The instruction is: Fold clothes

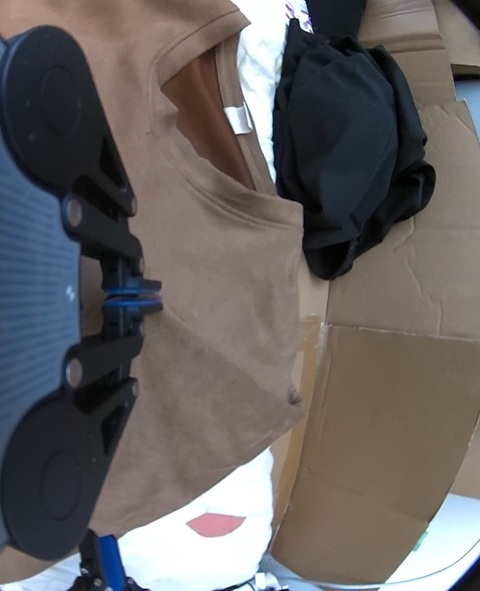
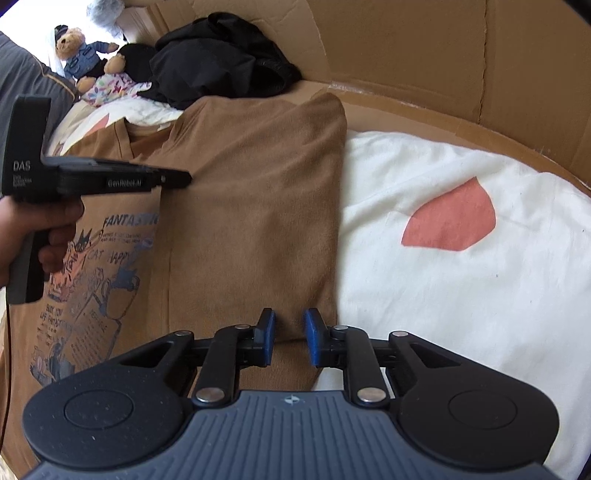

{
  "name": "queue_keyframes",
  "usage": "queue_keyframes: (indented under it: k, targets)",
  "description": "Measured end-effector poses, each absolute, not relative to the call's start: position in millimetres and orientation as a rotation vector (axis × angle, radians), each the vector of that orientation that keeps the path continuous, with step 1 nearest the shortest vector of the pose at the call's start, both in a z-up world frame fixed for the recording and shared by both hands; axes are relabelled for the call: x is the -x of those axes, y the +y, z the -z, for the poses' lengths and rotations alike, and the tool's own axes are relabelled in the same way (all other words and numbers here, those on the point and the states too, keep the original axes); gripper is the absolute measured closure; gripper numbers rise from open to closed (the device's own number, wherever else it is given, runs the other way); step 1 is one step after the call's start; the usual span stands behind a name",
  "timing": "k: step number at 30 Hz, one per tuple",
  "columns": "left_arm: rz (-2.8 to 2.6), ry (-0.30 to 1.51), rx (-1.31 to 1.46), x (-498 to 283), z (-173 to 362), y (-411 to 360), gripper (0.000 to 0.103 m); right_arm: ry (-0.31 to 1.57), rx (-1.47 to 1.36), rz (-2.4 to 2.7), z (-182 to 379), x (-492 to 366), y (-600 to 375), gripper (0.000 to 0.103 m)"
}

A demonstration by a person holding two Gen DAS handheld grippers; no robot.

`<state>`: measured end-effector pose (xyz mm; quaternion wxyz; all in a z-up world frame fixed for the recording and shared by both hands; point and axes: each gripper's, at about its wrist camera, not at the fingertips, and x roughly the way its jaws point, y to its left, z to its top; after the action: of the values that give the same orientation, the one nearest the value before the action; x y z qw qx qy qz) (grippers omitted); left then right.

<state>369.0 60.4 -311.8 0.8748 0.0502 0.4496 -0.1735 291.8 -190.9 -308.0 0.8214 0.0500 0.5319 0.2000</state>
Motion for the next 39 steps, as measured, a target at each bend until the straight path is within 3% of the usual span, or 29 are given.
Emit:
queue_keyframes:
  k: [4,5,6,13,21,26,39]
  targets:
    - [0.315,0.891,-0.133,-364.4,301.9,60.4,0.077,1.153,-0.104,-0.422,308.3,-288.9,-190.7,0.083]
    - [0.309,0.874,-0.132,-362.5,298.4,61.5,0.064,1.149,-0.107,-0.424,306.2,-288.7,-190.9,0.083]
    - [0.311,0.864,-0.131,-361.2,296.0,62.3,0.06,1.145,-0.11,-0.426,304.1,-288.6,-191.0,0.083]
    - [0.352,0.917,-0.128,-359.7,291.8,49.6,0.058,1.091,-0.11,-0.426,288.1,-292.9,-191.2,0.083]
    - [0.436,0.996,-0.169,-342.5,300.0,9.0,0.036,1.094,-0.129,-0.379,294.6,-299.2,-190.2,0.081]
    - [0.416,1.054,-0.188,-333.3,309.7,17.7,0.031,1.155,-0.147,-0.362,304.5,-293.5,-184.6,0.08]
    - [0.255,1.033,-0.168,-305.7,254.5,80.3,0.017,1.15,-0.114,-0.358,252.7,-254.5,-173.8,0.058]
